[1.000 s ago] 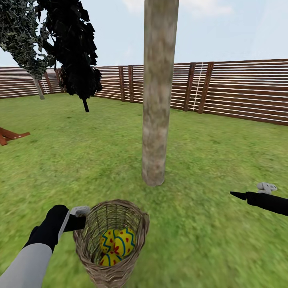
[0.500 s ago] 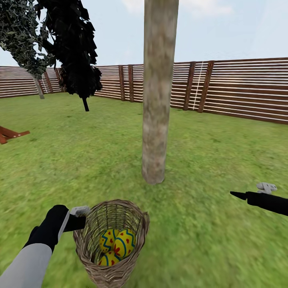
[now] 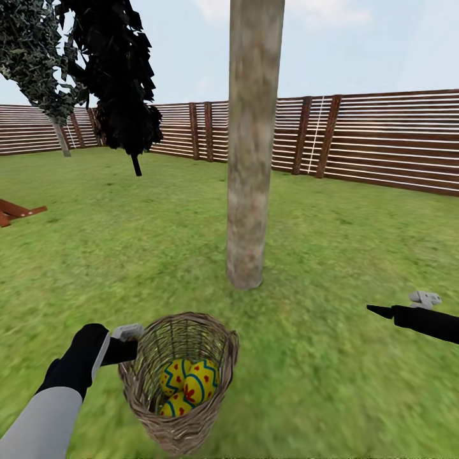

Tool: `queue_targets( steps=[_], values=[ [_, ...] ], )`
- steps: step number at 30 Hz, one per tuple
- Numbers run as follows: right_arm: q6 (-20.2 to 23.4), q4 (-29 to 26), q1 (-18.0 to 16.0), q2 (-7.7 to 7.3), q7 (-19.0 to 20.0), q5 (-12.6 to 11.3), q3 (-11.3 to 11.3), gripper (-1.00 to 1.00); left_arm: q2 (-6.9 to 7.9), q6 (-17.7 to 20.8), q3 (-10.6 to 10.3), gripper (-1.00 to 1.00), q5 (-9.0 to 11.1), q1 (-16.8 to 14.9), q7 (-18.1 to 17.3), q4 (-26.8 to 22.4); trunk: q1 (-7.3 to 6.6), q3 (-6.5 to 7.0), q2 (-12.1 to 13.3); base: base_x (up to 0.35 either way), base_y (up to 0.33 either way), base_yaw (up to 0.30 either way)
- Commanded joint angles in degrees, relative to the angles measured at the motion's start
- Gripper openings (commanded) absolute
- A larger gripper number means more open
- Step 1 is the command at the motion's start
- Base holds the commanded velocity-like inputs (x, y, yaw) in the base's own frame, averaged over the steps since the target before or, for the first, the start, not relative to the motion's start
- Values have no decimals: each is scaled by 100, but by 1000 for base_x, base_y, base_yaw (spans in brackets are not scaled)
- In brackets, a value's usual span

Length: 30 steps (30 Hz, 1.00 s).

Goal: Take the three Easter eggs out of the wicker basket on the lawn in the garden, then place them on the lawn next to a single tree (choose any tree) so that all three eggs are next to the same tree and none are left in the basket.

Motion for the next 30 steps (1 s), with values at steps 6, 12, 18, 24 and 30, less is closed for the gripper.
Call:
queue_targets(
  steps=[6, 12, 18, 24, 30],
  values=[
    [42, 14, -4, -1, -8, -39, -5, 100, -3, -4, 27, -100, -216, 1, -49, 178, 67, -61, -123, 0, 0, 0],
    [42, 25, -4, -1, -8, -39, -5, 100, 4, -10, 14, -100, -216, 1, -49, 176, 67, -61, -123, 0, 0, 0],
    [42, 26, -4, -1, -8, -39, -5, 100, -1, -5, 12, 100, -216, 1, -49, 175, 67, -61, -123, 0, 0, 0],
    [42, 26, -4, -2, -8, -39, -5, 100, -1, -2, 20, 100, -216, 1, -49, 175, 67, -61, -123, 0, 0, 0],
    [42, 26, -4, -7, -8, -39, -5, 100, 4, 15, 18, 100, -208, 1, -58, -15, 67, -61, -123, 0, 0, 0]
  ],
)
